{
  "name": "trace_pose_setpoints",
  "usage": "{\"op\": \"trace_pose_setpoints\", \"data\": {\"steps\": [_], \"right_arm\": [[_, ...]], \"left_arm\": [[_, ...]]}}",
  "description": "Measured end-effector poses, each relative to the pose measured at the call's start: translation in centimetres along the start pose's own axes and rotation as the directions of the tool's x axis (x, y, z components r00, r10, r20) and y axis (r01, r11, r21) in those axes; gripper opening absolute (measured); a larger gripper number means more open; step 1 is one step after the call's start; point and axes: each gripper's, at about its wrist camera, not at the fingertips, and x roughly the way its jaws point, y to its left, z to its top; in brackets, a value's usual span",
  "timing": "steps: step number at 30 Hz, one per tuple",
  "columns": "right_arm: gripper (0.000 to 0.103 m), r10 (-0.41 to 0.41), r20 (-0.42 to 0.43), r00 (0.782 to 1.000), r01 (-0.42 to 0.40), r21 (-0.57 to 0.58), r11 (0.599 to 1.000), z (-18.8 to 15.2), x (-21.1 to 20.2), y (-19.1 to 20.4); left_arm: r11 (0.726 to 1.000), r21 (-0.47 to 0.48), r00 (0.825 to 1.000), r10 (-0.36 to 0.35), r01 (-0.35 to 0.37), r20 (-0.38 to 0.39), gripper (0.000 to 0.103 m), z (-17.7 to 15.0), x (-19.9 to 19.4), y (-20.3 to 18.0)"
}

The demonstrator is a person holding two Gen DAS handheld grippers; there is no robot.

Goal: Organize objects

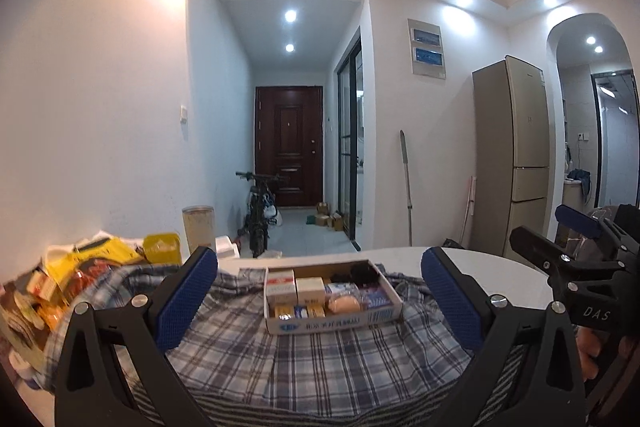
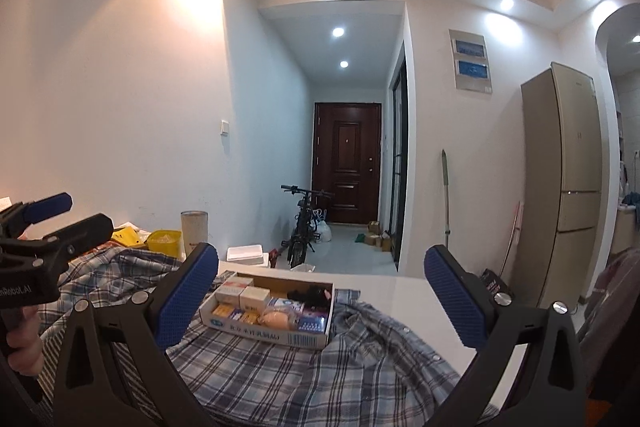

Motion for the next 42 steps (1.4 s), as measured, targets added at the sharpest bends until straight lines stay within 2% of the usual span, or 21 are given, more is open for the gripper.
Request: {"op": "trace_pose_setpoints", "data": {"steps": [1, 4, 6, 10, 15, 22, 29, 37, 42], "right_arm": [[0.103, 0.005, -0.011, 1.000, -0.005, 0.000, 1.000, -0.6, 0.3, 0.0], [0.103, -0.008, -0.035, 0.999, 0.007, -0.011, 1.000, -2.4, 1.0, 0.1], [0.103, -0.031, -0.051, 0.998, 0.032, 0.005, 0.999, -3.4, 1.6, -0.3], [0.103, -0.032, -0.084, 0.996, 0.037, 0.057, 0.998, -5.1, 2.9, -1.3], [0.103, -0.049, -0.103, 0.994, 0.053, 0.037, 0.998, -6.8, 4.4, -1.9], [0.103, 0.056, -0.101, 0.993, -0.046, 0.102, 0.994, -7.6, 4.7, -3.0], [0.103, 0.032, -0.143, 0.989, -0.020, 0.087, 0.996, -7.9, 5.4, -2.7], [0.103, 0.027, -0.155, 0.988, -0.010, 0.109, 0.994, -8.0, 5.6, -3.1], [0.103, 0.023, -0.193, 0.981, -0.002, 0.108, 0.994, -8.2, 6.3, -3.1]], "left_arm": [[1.000, -0.011, 1.000, 0.010, -0.010, -0.009, 0.103, -0.9, 0.1, 0.4], [0.994, -0.003, 0.994, 0.107, -0.108, -0.029, 0.103, -3.0, 1.2, 1.3], [0.992, 0.009, 0.991, 0.129, -0.129, -0.030, 0.103, -4.4, 1.6, 1.7], [0.994, -0.019, 0.994, 0.108, -0.108, -0.024, 0.103, -5.7, 2.7, 2.4], [0.996, -0.023, 0.996, 0.092, -0.092, 0.004, 0.103, -6.9, 3.3, 2.6], [0.994, -0.003, 0.994, 0.112, -0.112, 0.001, 0.103, -7.2, 3.6, 2.3], [0.993, -0.055, 0.994, 0.104, -0.105, -0.024, 0.103, -7.4, 4.1, 3.5], [0.995, -0.007, 0.994, 0.103, -0.103, -0.031, 0.103, -7.6, 4.0, 2.8], [0.994, 0.019, 0.994, 0.105, -0.104, -0.036, 0.103, -7.6, 4.1, 2.3]]}}
